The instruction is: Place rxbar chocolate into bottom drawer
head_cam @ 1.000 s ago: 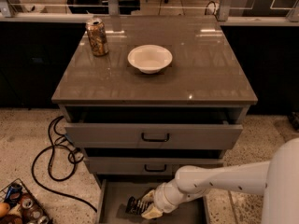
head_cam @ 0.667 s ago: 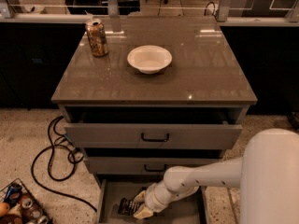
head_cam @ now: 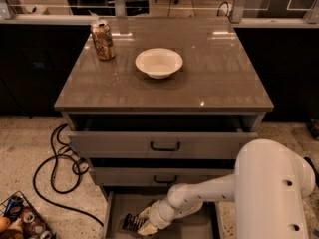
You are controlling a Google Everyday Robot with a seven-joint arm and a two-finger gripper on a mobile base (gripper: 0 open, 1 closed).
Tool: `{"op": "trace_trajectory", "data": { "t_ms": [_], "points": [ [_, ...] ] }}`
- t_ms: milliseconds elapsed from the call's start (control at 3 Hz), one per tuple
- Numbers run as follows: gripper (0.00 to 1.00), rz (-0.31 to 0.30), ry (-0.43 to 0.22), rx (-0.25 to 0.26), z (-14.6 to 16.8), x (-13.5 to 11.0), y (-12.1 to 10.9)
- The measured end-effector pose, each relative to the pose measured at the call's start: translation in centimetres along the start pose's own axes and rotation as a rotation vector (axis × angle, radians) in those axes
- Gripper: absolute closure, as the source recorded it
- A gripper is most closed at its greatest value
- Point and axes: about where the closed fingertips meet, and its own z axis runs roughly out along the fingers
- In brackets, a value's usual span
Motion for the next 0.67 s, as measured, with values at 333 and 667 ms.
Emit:
{"op": "trace_trajectory", "data": {
  "t_ms": [333, 667],
  "points": [
    [1.0, 0.081, -0.022, 0.022, 2.4, 1.9, -0.6],
    [1.0, 0.154, -0.034, 0.043, 4.8, 3.2, -0.9]
  ]
}}
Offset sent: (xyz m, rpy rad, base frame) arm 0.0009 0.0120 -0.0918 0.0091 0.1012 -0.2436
